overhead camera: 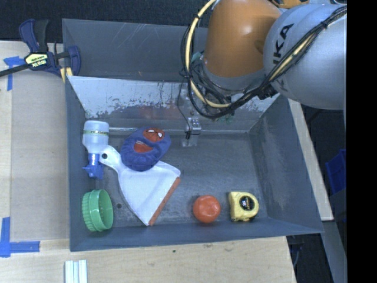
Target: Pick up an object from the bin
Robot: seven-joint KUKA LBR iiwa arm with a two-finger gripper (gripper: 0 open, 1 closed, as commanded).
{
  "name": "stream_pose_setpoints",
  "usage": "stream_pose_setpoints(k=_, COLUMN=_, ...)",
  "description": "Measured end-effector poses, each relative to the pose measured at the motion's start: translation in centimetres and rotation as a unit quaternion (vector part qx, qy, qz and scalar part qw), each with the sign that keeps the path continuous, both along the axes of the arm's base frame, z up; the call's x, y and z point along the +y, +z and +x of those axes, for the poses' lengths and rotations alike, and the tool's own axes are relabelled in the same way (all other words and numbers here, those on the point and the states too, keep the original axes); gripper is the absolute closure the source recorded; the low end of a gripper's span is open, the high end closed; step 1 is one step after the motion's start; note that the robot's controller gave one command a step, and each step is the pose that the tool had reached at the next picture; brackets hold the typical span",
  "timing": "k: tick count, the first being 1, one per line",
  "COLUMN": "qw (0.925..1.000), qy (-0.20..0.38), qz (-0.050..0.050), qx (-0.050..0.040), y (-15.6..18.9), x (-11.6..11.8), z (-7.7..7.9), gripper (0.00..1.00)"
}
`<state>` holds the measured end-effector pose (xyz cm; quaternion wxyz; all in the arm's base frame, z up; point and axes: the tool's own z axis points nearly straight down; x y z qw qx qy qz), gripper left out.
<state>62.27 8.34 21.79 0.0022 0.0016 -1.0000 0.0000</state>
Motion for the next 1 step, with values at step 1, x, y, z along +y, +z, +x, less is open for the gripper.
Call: stream_pose_setpoints(k=1, qw=0.9988, qy=-0.049, qz=0.0, qx=0.0024, y=-12.25, x=5.33, z=-0.39, gripper=0.0)
